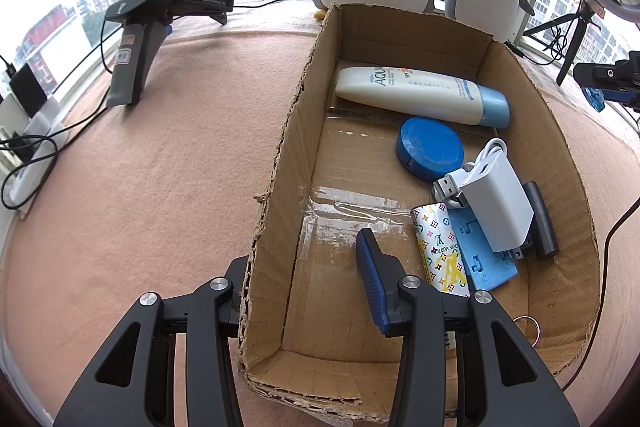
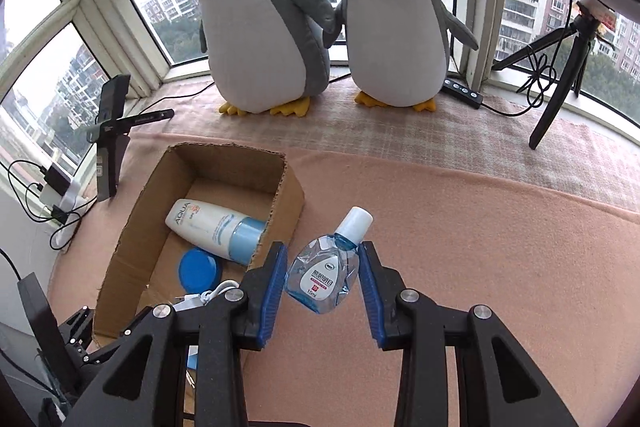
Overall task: Organize rigid objects
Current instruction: 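Carry the eye-drop bottle with the right tool into the box and release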
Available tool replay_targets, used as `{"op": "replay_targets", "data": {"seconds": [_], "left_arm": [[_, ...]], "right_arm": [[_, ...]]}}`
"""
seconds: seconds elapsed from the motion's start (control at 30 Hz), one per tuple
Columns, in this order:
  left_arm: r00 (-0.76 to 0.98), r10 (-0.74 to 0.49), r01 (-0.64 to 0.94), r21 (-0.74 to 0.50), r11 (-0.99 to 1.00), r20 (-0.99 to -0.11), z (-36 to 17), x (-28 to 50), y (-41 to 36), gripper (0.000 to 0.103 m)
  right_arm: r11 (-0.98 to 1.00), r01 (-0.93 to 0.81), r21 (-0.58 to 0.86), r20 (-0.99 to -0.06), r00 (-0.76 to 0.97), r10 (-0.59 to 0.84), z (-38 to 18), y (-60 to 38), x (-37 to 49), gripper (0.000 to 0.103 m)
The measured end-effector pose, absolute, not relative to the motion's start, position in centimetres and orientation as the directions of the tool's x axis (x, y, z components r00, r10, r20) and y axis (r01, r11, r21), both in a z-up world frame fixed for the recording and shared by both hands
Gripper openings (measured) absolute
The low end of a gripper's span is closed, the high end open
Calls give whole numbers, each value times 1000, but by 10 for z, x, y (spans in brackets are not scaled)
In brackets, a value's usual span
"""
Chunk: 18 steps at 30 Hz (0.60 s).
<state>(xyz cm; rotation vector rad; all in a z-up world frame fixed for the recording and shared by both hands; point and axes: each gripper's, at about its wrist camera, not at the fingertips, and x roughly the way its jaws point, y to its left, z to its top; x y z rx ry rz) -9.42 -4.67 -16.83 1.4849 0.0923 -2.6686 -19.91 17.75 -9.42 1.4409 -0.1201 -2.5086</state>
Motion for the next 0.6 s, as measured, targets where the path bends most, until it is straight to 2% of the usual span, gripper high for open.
{"op": "replay_targets", "data": {"seconds": [0.27,0.6], "left_arm": [[-525,-42,112,-20,-994,-850,-169,-92,-49,42],[-521,-41,117,-24,-993,-853,-169,-90,-51,42]], "right_arm": [[-932,335,135,-845,-452,-285,-92,123,-179,33],[-889,441,123,-860,-400,-317,-99,89,-155,33]]}}
